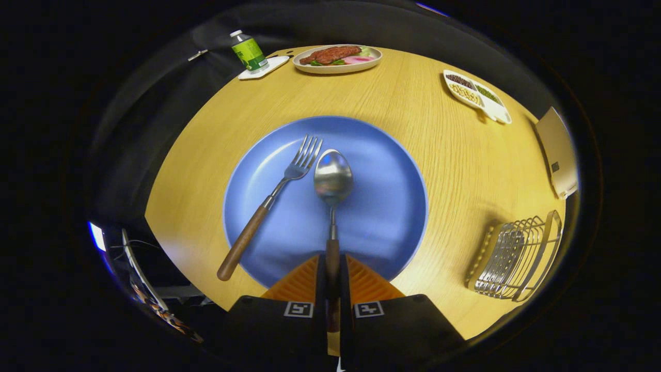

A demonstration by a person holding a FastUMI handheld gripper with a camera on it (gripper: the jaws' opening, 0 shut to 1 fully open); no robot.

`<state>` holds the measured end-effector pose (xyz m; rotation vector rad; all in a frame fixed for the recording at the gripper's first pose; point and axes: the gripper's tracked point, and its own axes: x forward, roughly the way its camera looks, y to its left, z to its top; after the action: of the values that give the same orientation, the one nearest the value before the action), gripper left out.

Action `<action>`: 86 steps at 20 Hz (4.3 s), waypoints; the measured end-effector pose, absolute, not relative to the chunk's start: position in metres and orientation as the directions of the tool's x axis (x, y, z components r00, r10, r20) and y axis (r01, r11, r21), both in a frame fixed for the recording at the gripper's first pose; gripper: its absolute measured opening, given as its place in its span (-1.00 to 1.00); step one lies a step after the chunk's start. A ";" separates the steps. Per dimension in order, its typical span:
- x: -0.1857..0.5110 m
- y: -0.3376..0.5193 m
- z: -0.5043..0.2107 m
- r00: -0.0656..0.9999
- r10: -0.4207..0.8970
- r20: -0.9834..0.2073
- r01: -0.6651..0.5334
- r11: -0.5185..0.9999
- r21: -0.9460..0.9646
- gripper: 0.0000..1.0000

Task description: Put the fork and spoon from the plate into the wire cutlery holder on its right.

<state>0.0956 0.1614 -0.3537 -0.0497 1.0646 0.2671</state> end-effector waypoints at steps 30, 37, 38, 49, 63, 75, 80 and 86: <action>0.010 -0.058 -0.213 0.320 0.118 -0.940 -0.310 0.951 0.014 -0.83; 0.024 -0.071 -0.229 0.207 0.081 -0.975 -0.312 0.950 0.012 -0.84; 0.027 -0.071 -0.232 0.202 0.077 -0.976 -0.306 0.952 0.012 -0.83; 0.049 -0.066 -0.257 0.112 0.061 -0.992 -0.225 0.974 0.035 -0.78; 0.044 -0.017 -0.199 0.385 0.184 -0.904 -0.260 0.962 0.085 0.99; 0.046 0.115 -0.164 0.597 0.333 -0.730 -0.327 0.932 0.158 0.99; 0.067 0.167 -0.204 0.555 0.354 -0.753 -0.335 0.923 0.187 0.99; 0.096 0.204 -0.262 0.484 0.336 -0.808 -0.282 0.934 0.220 0.99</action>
<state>0.0956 0.2042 -0.2623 0.0600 0.9971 0.3764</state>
